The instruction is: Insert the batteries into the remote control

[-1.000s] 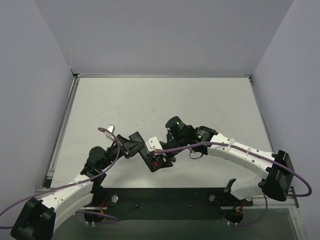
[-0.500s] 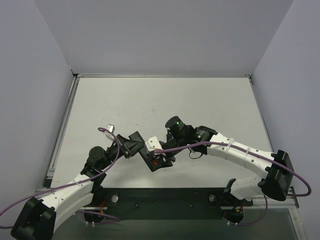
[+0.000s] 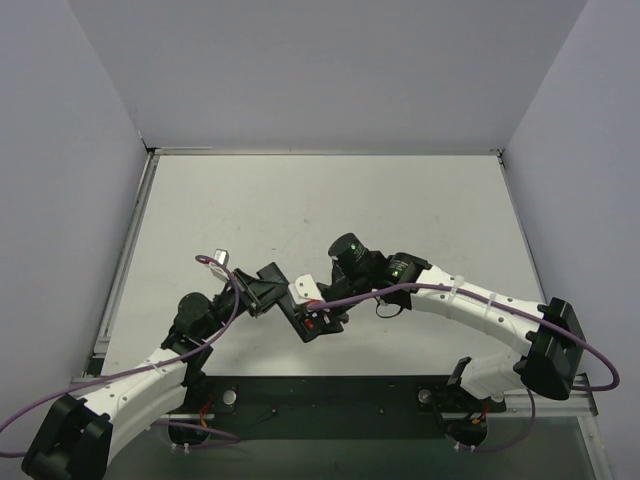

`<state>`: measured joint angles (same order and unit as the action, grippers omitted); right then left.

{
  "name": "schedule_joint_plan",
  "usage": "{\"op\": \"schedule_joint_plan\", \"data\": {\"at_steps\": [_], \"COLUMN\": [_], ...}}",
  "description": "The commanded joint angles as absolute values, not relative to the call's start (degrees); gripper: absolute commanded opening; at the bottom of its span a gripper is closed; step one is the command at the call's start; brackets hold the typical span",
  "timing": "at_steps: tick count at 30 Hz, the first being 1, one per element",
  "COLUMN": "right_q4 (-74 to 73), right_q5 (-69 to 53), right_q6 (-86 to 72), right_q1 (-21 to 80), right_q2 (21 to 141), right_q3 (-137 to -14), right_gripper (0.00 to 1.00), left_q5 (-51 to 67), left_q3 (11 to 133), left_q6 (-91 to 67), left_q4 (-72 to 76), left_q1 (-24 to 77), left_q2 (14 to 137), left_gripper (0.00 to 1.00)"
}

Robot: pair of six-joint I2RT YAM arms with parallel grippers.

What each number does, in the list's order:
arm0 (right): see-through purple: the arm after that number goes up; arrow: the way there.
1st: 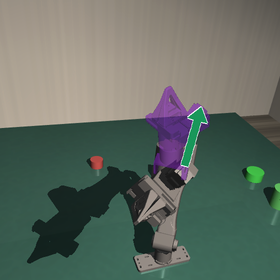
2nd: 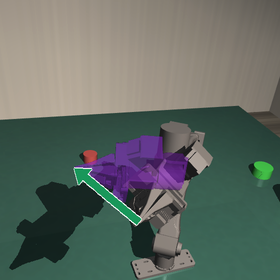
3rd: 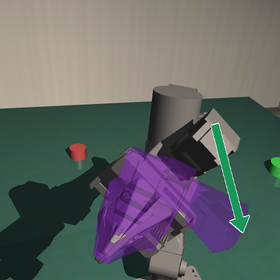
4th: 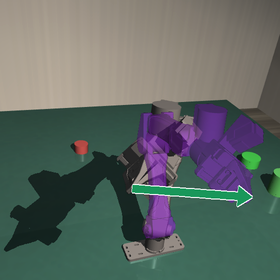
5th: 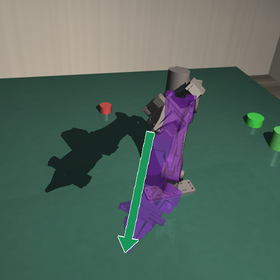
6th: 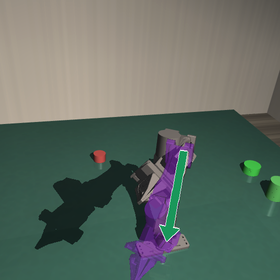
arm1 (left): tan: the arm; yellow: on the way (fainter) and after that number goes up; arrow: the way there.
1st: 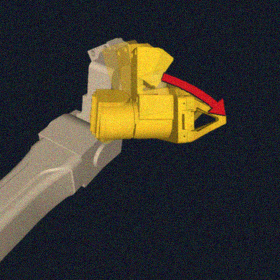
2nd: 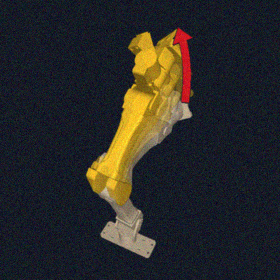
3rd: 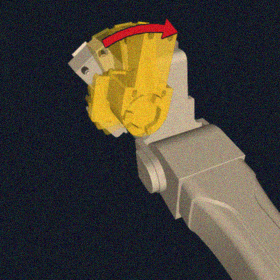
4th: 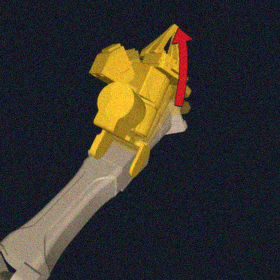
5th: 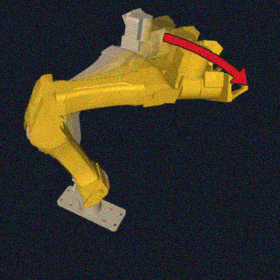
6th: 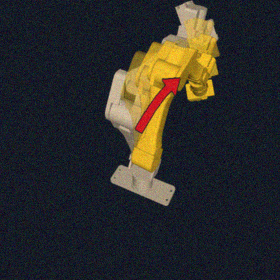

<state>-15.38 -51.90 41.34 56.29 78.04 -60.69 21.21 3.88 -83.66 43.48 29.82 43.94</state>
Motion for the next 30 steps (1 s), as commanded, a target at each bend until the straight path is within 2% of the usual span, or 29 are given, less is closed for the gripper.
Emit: {"op": "schedule_joint_plan", "data": {"at_steps": [1,8,19,25,30], "right_q4": [-16.00,-11.70,-6.42,-5.98,-4.93], "right_q5": [-48.95,-50.62,-53.08,-55.28,-56.34], "right_q6": [43.07,41.22,37.80,35.16,32.53], "right_q1": [54.76,53.62,53.09,53.26,53.52], "right_q2": [79.54,79.72,80.68,78.84,77.08], "right_q3": [-58.36,-56.96,-55.99,-57.74,-59.32], "right_gripper": [0.37,0.30,0.27,0.28,0.38], "left_q5": [23.73,25.13,25.23,21.28,17.23], "left_q3": [6.07,6.06,5.80,5.62,4.93], "left_q6": [-88.85,-90.96,-91.85,-86.05,-82.88], "left_q4": [53.26,57.12,58.98,48.97,42.72], "left_q1": [29.71,29.71,29.79,29.79,29.79], "left_q2": [42.63,43.50,43.60,40.79,39.73], "left_gripper": [0.00,0.00,0.00,0.00,0.00]}}
